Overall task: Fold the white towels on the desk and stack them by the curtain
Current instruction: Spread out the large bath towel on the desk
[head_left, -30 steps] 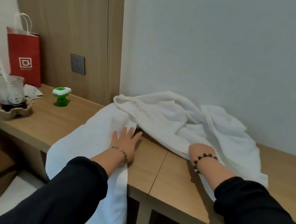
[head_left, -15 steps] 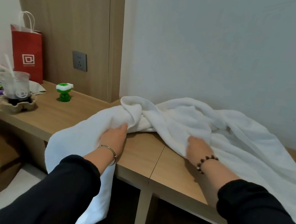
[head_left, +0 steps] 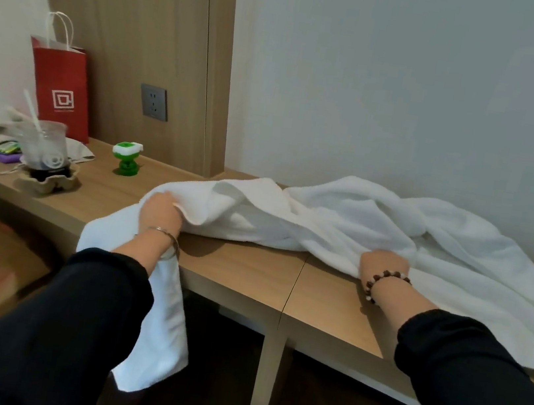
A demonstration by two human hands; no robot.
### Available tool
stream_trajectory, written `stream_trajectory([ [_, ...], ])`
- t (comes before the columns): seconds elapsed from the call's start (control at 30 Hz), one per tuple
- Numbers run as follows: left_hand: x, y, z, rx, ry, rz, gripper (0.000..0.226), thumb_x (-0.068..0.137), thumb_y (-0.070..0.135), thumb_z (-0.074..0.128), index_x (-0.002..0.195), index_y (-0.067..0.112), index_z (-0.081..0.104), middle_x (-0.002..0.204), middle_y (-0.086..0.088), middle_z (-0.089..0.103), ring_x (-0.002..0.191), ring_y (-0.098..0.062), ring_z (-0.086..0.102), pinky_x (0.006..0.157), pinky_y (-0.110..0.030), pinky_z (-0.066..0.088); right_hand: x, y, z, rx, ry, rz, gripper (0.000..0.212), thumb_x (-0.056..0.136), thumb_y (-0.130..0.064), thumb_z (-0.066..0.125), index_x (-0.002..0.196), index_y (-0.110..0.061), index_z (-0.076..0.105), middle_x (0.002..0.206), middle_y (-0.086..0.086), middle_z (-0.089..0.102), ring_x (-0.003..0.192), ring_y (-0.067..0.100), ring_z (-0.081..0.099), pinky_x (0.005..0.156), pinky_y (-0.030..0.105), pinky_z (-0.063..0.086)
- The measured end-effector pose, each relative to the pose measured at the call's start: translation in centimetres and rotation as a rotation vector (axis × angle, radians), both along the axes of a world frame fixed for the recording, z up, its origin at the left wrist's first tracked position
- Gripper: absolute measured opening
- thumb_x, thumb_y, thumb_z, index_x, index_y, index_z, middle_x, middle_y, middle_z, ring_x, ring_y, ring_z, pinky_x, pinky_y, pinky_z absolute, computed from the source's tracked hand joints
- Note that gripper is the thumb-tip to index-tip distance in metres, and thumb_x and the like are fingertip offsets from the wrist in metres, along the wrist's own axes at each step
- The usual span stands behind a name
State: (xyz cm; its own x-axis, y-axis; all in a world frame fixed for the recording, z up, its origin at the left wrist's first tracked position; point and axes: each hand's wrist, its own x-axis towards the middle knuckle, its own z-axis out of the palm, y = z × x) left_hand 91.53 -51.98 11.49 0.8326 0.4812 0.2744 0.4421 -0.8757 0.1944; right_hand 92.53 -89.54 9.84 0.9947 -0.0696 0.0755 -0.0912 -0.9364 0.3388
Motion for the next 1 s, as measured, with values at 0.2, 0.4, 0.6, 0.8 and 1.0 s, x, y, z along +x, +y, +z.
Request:
stream_trajectory([
  [0.2,-0.9,1.6,4.2,-0.626,-0.213,0.114,0.030,0.097,0.002,0.040,0.121,-0.008,0.055,0.127,-0.024,0.055,0.120,-0.037,0.050,0.095,-0.036,0.038,-0.2,-0.7,1.8,0.118,-0.072,-0.083,0.024,0.095,-0.015,0.039,0.099,-0.020,0.062,0.099,-0.001,0.061,0.087,0.019,0.054,0.078,0.031,0.044],
  [0.4,-5.3,-0.5,2.1,-1.343,-0.004,-0.300,0.002,0.085,0.005,0.057,0.084,0.007,0.058,0.088,-0.010,0.057,0.079,-0.026,0.055,0.073,-0.032,0.047,-2.1,8.5,5.3,0.671,-0.488,0.439,0.018,0.082,0.004,0.042,0.077,-0.008,0.056,0.080,0.008,0.058,0.072,0.026,0.052,0.056,0.029,0.032],
  [0.6,-8.7,1.1,3.7,-0.982,0.903,-0.694,0.026,0.091,0.018,0.048,0.109,0.012,0.066,0.096,-0.001,0.067,0.084,-0.012,0.063,0.074,-0.020,0.050,-1.6,17.0,6.1,0.905,-0.441,0.677,0.029,0.092,-0.005,0.039,0.113,-0.001,0.058,0.118,0.014,0.057,0.115,0.030,0.047,0.099,0.039,0.035],
  [0.8,-6.3,2.9,3.3,-0.887,-0.304,-0.365,0.021,0.090,0.004,0.051,0.090,0.010,0.071,0.079,-0.009,0.069,0.068,-0.015,0.064,0.067,-0.031,0.050,0.4,18.7,4.9,0.269,-0.024,0.592,0.044,0.101,-0.038,0.017,0.129,-0.020,0.046,0.115,0.004,0.061,0.119,0.028,0.050,0.110,0.062,-0.004],
  [1.0,-3.8,3.8,-0.7,-0.346,0.256,-0.361,0.069,0.091,0.046,0.056,0.147,0.015,0.031,0.149,-0.008,0.039,0.134,-0.027,0.038,0.109,-0.038,0.032,-0.2,18.1,5.5,0.190,0.270,0.658,0.042,0.098,-0.035,0.033,0.068,-0.014,0.054,0.085,0.005,0.064,0.070,0.019,0.053,0.072,0.030,0.042],
])
